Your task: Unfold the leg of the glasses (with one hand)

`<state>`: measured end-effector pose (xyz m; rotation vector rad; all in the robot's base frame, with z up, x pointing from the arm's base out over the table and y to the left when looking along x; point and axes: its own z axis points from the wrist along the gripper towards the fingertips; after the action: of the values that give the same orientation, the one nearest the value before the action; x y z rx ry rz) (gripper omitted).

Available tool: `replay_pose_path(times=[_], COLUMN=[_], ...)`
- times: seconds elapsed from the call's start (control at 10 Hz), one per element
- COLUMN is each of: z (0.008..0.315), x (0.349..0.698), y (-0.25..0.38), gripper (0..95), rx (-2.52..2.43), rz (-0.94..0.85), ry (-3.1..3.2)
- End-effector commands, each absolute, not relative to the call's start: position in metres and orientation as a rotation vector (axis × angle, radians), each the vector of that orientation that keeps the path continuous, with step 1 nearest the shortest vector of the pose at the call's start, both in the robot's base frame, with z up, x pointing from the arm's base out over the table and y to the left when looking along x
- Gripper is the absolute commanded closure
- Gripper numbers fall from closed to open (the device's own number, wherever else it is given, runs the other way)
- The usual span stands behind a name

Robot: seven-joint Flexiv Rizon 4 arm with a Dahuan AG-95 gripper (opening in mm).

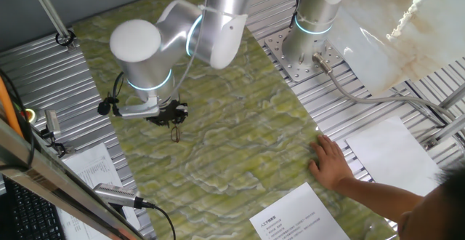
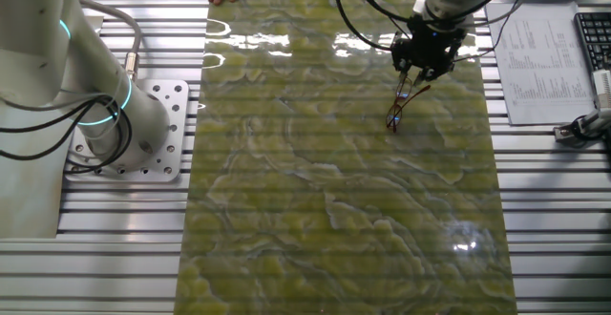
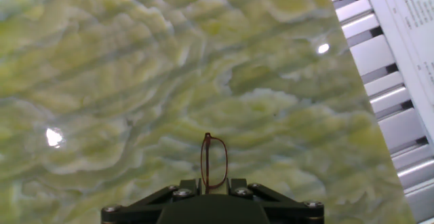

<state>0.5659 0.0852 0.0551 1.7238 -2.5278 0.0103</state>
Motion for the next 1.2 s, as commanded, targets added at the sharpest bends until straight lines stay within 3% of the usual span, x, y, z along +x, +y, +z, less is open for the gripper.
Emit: replay_pose_path(times=[0.1,1.2], z=[0.051,0.033], x=[0.564,0.554], y=[0.083,0.064], gripper=[76.0,76.0], rx=[1.724,1.787], rz=[0.024,0.091], ry=[-2.507,-2.376])
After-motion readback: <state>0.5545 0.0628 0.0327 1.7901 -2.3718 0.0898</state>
